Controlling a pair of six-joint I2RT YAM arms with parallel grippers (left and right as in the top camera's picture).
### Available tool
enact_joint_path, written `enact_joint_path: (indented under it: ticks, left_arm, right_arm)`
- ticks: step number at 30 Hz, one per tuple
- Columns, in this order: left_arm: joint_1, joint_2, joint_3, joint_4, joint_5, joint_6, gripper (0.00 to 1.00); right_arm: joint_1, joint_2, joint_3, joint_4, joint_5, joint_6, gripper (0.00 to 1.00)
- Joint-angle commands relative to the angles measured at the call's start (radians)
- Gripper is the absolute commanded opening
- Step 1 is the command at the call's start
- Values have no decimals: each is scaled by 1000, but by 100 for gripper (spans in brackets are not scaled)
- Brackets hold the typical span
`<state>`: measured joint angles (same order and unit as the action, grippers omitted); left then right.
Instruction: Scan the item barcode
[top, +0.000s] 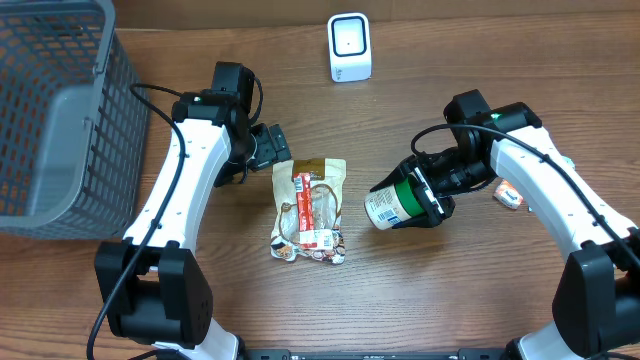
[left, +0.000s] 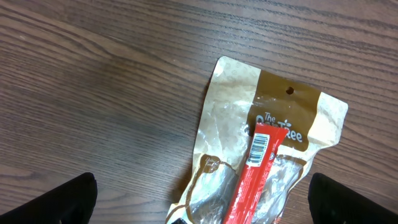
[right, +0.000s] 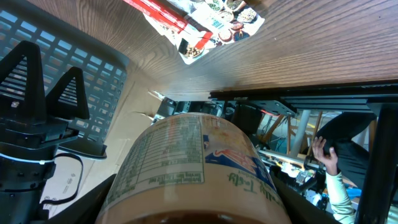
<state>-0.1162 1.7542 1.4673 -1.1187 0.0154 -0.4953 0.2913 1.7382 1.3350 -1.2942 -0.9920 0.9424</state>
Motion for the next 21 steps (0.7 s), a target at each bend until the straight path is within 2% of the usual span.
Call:
enact_joint_path:
  ticks: [1, 9, 21]
  left_arm:
    - [-2, -23, 21, 1, 3, -6, 100]
    - [-2, -23, 21, 1, 3, -6, 100]
    - [-2, -23, 21, 1, 3, -6, 100]
  right_arm:
    - [3, -18, 15, -6, -58, 5, 4]
    - [3, -18, 15, -90, -65, 5, 4]
    - [3, -18, 15, -92, -84, 5, 4]
